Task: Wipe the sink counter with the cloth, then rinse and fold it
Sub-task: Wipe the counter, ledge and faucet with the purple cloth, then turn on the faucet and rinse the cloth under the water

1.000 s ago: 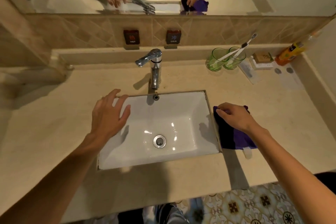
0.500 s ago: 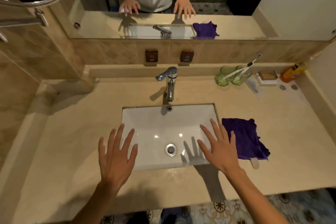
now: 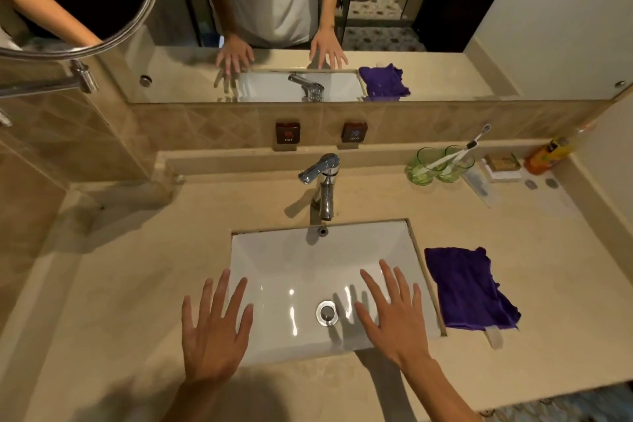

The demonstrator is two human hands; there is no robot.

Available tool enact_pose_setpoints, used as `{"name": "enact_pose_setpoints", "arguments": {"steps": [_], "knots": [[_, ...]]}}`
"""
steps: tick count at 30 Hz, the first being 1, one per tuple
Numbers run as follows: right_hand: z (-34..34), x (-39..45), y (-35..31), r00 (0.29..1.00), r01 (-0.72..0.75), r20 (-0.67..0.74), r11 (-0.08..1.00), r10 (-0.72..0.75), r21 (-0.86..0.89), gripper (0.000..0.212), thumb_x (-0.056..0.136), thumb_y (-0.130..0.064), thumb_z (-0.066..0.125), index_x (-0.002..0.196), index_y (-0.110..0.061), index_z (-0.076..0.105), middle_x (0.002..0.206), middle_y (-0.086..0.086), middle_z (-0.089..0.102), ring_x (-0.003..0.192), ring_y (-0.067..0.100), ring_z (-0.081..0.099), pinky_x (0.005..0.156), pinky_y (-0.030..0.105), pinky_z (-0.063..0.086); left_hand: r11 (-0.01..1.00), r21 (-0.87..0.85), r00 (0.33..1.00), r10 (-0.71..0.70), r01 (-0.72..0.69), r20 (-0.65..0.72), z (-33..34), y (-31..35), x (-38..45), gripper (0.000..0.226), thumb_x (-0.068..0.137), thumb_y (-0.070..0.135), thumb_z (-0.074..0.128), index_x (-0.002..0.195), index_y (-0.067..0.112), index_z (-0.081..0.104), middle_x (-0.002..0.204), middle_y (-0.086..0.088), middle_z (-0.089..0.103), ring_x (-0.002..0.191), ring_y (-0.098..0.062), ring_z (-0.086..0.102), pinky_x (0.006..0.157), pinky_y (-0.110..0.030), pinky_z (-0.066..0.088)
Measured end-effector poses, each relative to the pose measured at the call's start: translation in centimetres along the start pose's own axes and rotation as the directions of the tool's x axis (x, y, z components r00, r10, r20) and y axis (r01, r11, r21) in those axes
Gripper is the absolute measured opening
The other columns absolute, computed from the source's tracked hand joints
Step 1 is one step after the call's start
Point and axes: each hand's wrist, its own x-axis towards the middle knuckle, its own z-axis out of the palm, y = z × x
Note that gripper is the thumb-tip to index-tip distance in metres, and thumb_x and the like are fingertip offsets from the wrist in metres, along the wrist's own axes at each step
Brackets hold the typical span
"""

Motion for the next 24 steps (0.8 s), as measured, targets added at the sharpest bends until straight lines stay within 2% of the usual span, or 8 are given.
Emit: {"name": "enact_pose_setpoints", "arguments": {"steps": [6,11,14,19,24], "knots": [[1.6,2.8,-2.8,1.0,0.03,0.007,0.999,-0.03,0.033,0.063,0.1,-0.072,0.021,0.158,-0.047,0.017,0.171,-0.01,-0.002,0.158,0.022,0.002,0.125,0.058,0.009,1.0,-0.02,0.999,0.012,-0.011,0.045,2.3,-1.6,3.7,0.067,0.1,0.064,0.011,0.155,0.034,0.036,0.167,-0.001,0.028,0.152,-0.031,0.031,0.121,-0.064,0.02],[1.9,5.6,-4.6,0.999,0.05,-0.014,0.997,-0.049,0.062,0.059,0.102,-0.064,0.034,0.157,-0.048,0.021,0.171,-0.01,-0.001,0.158,0.022,0.004,0.124,0.06,0.014,1.0,0.003,0.997,-0.002,0.002,0.082,4.3,-2.7,6.2,0.067,0.1,0.062,0.012,0.153,0.033,0.04,0.164,-0.001,0.031,0.15,-0.031,0.034,0.12,-0.064,0.022],[2.2,7.0,-5.2,0.998,0.054,-0.022,0.996,-0.052,0.074,0.06,0.101,-0.064,0.035,0.157,-0.048,0.021,0.171,-0.009,-0.001,0.158,0.021,0.003,0.125,0.058,0.012,1.0,0.018,0.996,0.002,-0.004,0.084,5.9,-3.2,6.7,0.062,0.1,0.057,0.019,0.154,0.033,0.04,0.165,-0.001,0.03,0.152,-0.031,0.029,0.12,-0.063,0.02],[2.6,8.4,-5.1,0.999,0.04,-0.027,0.994,-0.038,0.101,0.061,0.1,-0.064,0.038,0.157,-0.046,0.024,0.171,-0.007,0.008,0.158,0.023,0.009,0.124,0.059,0.015,1.0,0.024,0.999,0.013,-0.014,0.045,6.8,-3.4,6.7,0.062,0.098,0.055,0.026,0.156,0.034,0.033,0.168,-0.001,0.025,0.155,-0.028,0.023,0.121,-0.063,0.019],[1.4,9.5,-4.5,0.998,0.003,-0.062,0.98,0.01,0.197,0.056,0.101,-0.059,0.038,0.155,-0.043,0.033,0.169,-0.005,0.018,0.155,0.022,0.02,0.122,0.059,0.022,0.999,0.041,1.0,0.019,-0.019,0.012,7.2,-3.4,6.7,0.063,0.096,0.054,0.029,0.155,0.031,0.036,0.167,-0.002,0.026,0.153,-0.029,0.028,0.121,-0.063,0.018]]}}
